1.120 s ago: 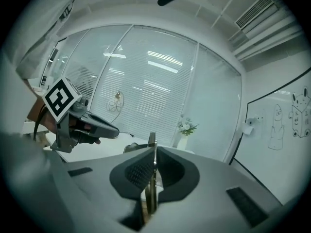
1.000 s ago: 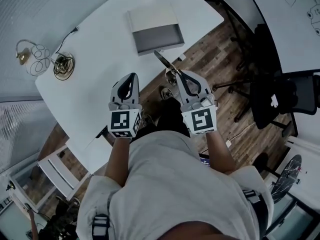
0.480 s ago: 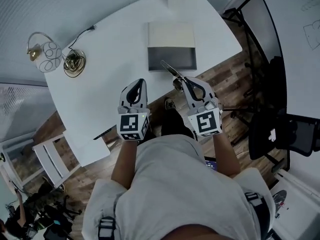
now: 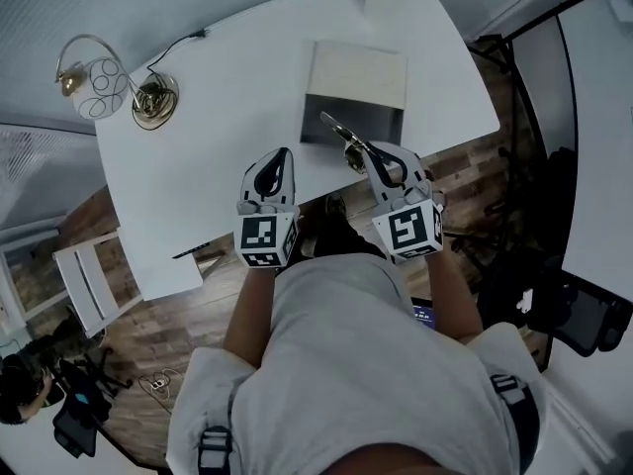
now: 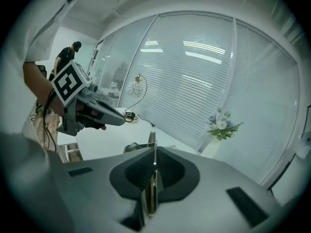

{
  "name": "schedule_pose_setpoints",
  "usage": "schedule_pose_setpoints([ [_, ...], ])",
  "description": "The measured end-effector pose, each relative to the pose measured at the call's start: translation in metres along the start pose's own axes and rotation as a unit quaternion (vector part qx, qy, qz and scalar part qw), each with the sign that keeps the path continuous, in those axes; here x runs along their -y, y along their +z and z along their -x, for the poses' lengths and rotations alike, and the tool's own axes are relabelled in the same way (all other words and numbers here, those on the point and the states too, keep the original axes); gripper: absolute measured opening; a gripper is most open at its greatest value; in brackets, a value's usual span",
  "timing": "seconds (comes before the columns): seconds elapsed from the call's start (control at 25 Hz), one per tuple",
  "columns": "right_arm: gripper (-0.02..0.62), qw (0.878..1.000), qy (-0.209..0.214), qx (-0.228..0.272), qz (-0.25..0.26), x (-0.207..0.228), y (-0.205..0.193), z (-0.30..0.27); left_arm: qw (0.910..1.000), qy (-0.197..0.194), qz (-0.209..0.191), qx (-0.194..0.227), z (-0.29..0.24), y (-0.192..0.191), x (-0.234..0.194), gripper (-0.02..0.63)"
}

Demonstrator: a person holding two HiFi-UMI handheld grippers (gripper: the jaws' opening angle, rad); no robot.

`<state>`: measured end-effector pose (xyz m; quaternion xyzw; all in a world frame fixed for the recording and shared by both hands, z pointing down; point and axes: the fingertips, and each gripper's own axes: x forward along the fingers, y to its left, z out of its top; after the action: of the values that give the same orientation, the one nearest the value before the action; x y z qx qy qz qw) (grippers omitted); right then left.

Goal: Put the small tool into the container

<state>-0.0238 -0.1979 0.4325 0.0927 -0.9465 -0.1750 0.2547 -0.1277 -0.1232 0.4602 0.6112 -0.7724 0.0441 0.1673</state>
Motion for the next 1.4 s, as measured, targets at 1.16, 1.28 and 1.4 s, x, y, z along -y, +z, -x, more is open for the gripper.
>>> schedule_pose_setpoints([
  [1.16, 0.028, 0.986, 0.104, -0.081, 0.098, -0.004, -0.078, -0.099, 0.9912, 0.107, 0.071, -0.033, -0.046, -0.072, -0.033, 0.023],
  [1.28, 0.028, 0.985, 0.108, -0.087, 0.106, -0.004, -0.085, -0.108, 0.9907, 0.106, 0.076, -0.038, -0.053, -0.076, -0.038, 0.023],
  [1.4, 0.028, 0.983, 0.114, -0.089, 0.111, -0.004, -0.088, -0.117, 0.9908, 0.102, 0.077, -0.043, -0.06, -0.078, -0.042, 0.023],
])
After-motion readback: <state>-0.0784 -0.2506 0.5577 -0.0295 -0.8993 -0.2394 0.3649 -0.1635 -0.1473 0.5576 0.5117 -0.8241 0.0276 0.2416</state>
